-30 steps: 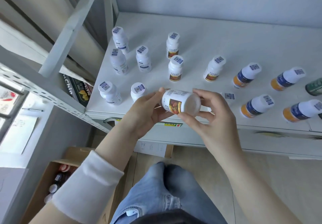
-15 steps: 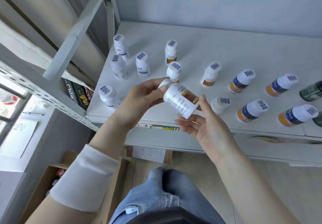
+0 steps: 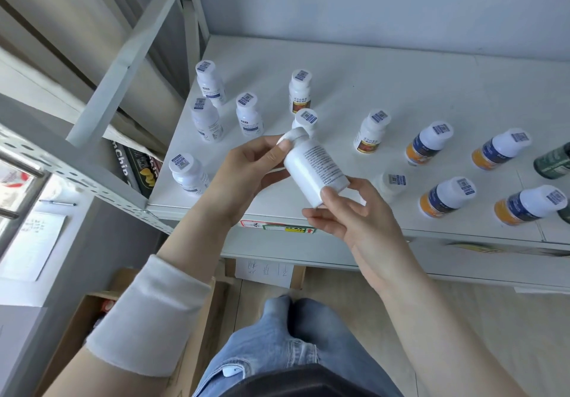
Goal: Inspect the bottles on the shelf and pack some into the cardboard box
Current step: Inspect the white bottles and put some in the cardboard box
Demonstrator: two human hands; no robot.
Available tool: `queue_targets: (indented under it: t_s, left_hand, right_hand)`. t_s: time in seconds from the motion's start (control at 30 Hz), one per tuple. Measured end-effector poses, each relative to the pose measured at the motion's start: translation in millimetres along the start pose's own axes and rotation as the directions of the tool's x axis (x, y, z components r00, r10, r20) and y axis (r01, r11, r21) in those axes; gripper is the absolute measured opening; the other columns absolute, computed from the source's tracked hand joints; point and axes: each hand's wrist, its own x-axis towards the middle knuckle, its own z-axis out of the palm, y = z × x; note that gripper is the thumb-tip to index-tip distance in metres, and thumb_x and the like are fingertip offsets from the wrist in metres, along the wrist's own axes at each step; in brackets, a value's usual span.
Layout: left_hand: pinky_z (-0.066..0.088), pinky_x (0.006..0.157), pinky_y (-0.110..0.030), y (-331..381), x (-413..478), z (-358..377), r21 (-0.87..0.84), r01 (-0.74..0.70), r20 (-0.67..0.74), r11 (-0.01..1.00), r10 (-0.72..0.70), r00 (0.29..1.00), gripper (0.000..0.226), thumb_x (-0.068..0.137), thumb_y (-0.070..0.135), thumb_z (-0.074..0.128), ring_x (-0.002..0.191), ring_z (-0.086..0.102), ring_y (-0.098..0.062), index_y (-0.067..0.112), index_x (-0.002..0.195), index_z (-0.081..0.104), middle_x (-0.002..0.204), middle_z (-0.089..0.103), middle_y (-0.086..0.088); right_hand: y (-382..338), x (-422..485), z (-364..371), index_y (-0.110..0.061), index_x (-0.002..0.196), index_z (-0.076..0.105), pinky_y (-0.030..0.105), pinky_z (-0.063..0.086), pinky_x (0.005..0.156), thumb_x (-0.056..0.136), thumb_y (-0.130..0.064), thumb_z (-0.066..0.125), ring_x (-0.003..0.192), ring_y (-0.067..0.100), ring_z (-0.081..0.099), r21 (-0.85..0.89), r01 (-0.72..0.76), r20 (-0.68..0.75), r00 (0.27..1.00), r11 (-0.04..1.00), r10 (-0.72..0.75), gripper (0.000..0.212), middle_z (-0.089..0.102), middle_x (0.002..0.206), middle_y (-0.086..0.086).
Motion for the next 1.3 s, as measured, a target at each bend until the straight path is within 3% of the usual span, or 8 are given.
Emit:
queue_targets:
  t_s: [0.27, 0.5, 0.6, 0.7, 0.87, 1.0, 1.1, 1.3]
  left_hand:
    - [0.053, 0.082, -0.021, 2, 5, 3, 0.084, -0.024, -0.088, 0.996, 0.031, 0.996, 0.011, 0.089, 0.016, 0.057, 0.085, 0.066, -0.012, 0.008, 0.09, 0.064, 0.088, 0.07, -0.003]
    - [0.054, 0.076, -0.021, 8, 11, 7, 0.095, -0.009, -0.103, 0.995, 0.019, 0.994, 0.01, 0.088, 0.015, 0.059, 0.081, 0.066, -0.012, 0.009, 0.079, 0.059, 0.082, 0.069, -0.003]
    - [0.054, 0.072, -0.022, 10, 14, 11, 0.14, -0.002, -0.145, 0.99, 0.023, 0.989, 0.014, 0.088, 0.017, 0.06, 0.073, 0.064, -0.013, 0.009, 0.077, 0.056, 0.079, 0.065, -0.007]
    - [0.051, 0.07, -0.023, 11, 16, 12, 0.284, 0.016, -0.209, 0.959, 0.046, 0.977, 0.016, 0.086, 0.025, 0.064, 0.061, 0.058, -0.01, 0.013, 0.077, 0.057, 0.073, 0.062, -0.003]
    - [0.05, 0.078, -0.03, 9, 13, 13, 0.374, 0.022, -0.194, 0.927, 0.055, 0.979, 0.014, 0.079, 0.035, 0.07, 0.065, 0.059, -0.01, 0.021, 0.081, 0.065, 0.073, 0.066, 0.002]
    - [0.053, 0.08, -0.02, 12, 8, 10, 0.208, 0.046, -0.026, 0.977, -0.042, 0.999, 0.015, 0.09, 0.024, 0.054, 0.081, 0.063, -0.01, 0.012, 0.091, 0.063, 0.089, 0.066, -0.003]
    - [0.053, 0.07, -0.018, 13, 8, 8, 0.114, 0.092, 0.021, 0.989, -0.095, 0.995, 0.009, 0.089, 0.02, 0.053, 0.074, 0.064, -0.007, 0.013, 0.084, 0.059, 0.078, 0.066, 0.005]
    - [0.052, 0.067, -0.017, 12, 14, 12, 0.094, 0.066, -0.008, 0.993, -0.065, 0.998, 0.009, 0.089, 0.018, 0.056, 0.071, 0.066, -0.007, 0.012, 0.083, 0.06, 0.072, 0.069, 0.008]
  right_hand:
    - [-2, 7, -1, -0.003, 0.104, 0.055, 0.027, 0.058, 0.065, 0.074, -0.045, 0.052, 0.075, 0.026, 0.07, 0.171, -0.281, 0.139, 0.956, 0.944, 0.26, 0.052, 0.071, 0.094, 0.02]
    - [-10, 10, -6, 0.007, 0.089, 0.066, 0.025, 0.056, 0.049, 0.076, -0.051, 0.051, 0.062, 0.023, 0.07, 0.404, -0.575, 0.267, 0.818, 0.712, 0.509, 0.061, 0.071, 0.089, 0.02]
    - [-3, 13, -9, 0.005, 0.105, 0.06, 0.029, 0.059, 0.061, 0.077, -0.049, 0.052, 0.078, 0.029, 0.07, 0.377, -0.463, 0.195, 0.887, 0.803, 0.419, 0.061, 0.067, 0.102, 0.024]
    - [4, 17, -14, -0.008, 0.117, 0.052, 0.031, 0.058, 0.076, 0.066, -0.039, 0.062, 0.085, 0.02, 0.069, 0.121, -0.104, -0.004, 0.994, 0.987, 0.106, 0.06, 0.064, 0.107, 0.016]
    - [4, 14, -13, -0.023, 0.103, 0.06, 0.034, 0.055, 0.083, 0.053, -0.039, 0.073, 0.091, 0.014, 0.068, -0.243, 0.034, 0.011, 0.999, 0.969, -0.032, 0.054, 0.066, 0.107, 0.006]
    - [2, 18, -14, -0.004, 0.11, 0.058, 0.033, 0.057, 0.079, 0.067, -0.03, 0.065, 0.092, 0.027, 0.067, 0.168, -0.207, 0.073, 0.978, 0.964, 0.198, 0.051, 0.067, 0.106, 0.02]
    - [0, 18, -15, 0.001, 0.111, 0.057, 0.032, 0.058, 0.074, 0.073, -0.028, 0.06, 0.095, 0.032, 0.065, 0.29, -0.338, 0.167, 0.939, 0.896, 0.3, 0.048, 0.065, 0.109, 0.025]
    - [1, 17, -15, -0.004, 0.112, 0.053, 0.033, 0.058, 0.075, 0.073, -0.03, 0.06, 0.091, 0.03, 0.067, 0.299, -0.201, 0.109, 0.978, 0.933, 0.176, 0.048, 0.066, 0.106, 0.018]
